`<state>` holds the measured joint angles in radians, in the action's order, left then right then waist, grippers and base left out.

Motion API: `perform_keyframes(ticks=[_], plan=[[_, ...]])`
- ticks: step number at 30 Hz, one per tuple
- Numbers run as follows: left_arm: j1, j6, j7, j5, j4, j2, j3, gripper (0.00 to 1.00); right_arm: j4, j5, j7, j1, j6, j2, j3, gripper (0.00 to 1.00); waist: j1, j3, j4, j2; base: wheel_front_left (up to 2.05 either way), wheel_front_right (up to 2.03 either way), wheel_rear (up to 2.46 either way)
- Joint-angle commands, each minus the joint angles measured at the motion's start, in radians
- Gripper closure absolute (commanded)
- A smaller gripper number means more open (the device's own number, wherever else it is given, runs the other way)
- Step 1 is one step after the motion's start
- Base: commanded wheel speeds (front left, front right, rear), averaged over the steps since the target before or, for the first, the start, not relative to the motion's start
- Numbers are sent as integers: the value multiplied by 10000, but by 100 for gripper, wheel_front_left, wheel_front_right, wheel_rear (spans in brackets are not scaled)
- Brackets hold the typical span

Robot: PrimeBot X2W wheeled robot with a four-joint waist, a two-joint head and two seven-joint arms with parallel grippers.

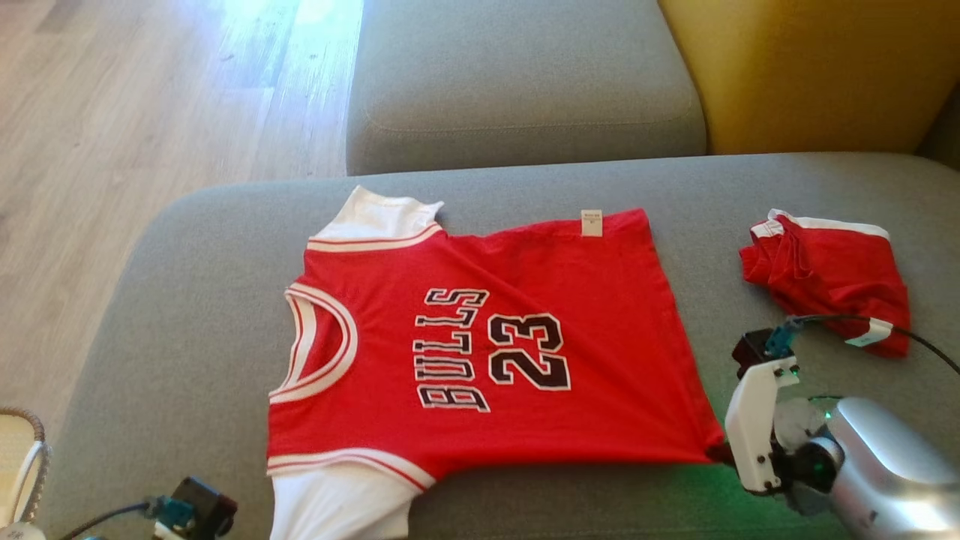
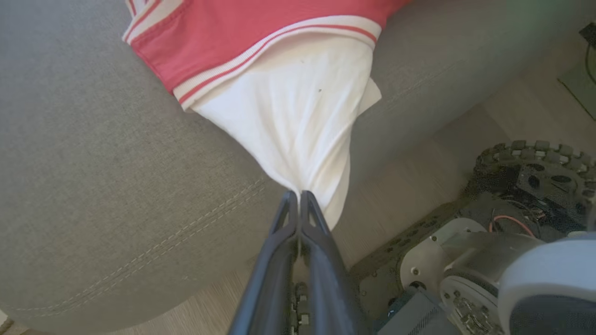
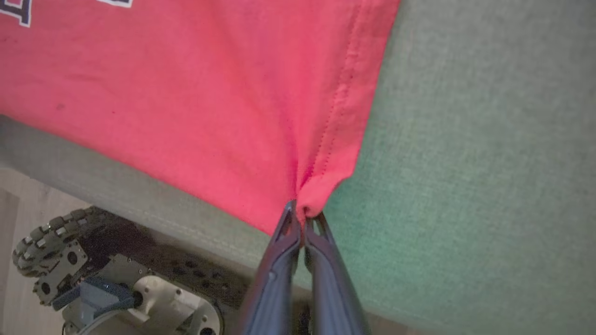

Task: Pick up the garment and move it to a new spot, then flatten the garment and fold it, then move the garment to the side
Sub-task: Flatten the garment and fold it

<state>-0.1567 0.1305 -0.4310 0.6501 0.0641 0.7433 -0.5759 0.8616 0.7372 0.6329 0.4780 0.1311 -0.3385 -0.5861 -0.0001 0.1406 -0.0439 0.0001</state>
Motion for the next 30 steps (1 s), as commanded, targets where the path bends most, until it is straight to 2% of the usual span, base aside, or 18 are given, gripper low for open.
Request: perform_keyframes(ticks=[1, 7, 13, 22, 30], plan=[[389, -54, -97, 231, 475, 549, 526, 100, -669, 196, 456, -58, -4, -403, -92, 100, 1, 9, 5, -1, 0, 0, 0], [54, -55, -471, 710, 953, 785, 532, 100, -1798, 459, 1450, -657, -4, -853, 58, 100, 1, 2, 13, -1, 0, 0, 0], [73, -153, -680, 890, 1368, 916, 621, 100, -2805, 217, 1819, -1109, -4, -1037, 871, 100, 1, -107, 9, -1, 0, 0, 0], [751, -294, -388, 942, 1536, 710, 1007, 100, -3813, -872, 1701, -1350, -4, -598, 2233, 100, 1, -456, 64, -1, 0, 0, 0], [1748, -325, 279, 1062, 1411, 380, 1612, 100, -4232, -1542, 1636, -1173, -4, 121, 3250, 100, 1, -790, 115, -1, 0, 0, 0]])
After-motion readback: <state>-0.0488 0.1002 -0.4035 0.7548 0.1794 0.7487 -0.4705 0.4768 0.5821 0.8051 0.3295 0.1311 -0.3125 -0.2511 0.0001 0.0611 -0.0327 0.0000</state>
